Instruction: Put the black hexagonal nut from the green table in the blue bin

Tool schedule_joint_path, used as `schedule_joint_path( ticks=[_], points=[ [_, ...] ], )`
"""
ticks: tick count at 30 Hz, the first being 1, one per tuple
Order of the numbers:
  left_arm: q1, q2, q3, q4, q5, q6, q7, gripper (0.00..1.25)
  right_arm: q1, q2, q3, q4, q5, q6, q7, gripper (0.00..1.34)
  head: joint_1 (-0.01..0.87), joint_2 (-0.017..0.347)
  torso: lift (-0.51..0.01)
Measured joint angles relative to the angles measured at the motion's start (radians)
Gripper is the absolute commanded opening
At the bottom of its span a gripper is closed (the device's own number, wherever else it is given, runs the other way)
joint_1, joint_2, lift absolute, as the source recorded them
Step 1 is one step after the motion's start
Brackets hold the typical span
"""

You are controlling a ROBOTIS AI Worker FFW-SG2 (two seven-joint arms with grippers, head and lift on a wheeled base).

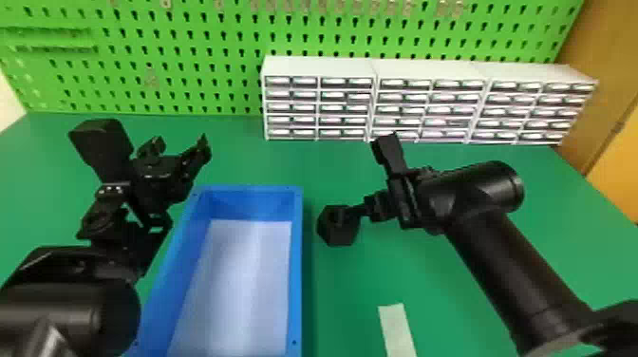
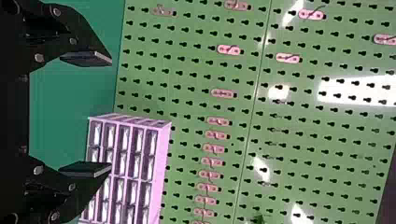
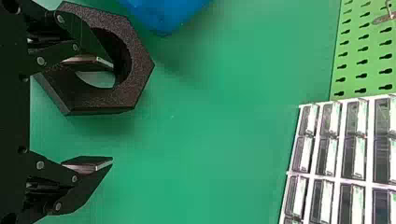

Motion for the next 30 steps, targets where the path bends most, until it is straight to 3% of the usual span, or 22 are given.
schedule_joint_path(
  ticks=[30],
  points=[
    [-0.003,0.000,-0.002,0.000,0.002,0.000,0.000,0.79,0.006,0.002,0.015,0.049,-0.020,-0.062,-0.002,0.80,0.691,0.009,-0.097]
  ],
)
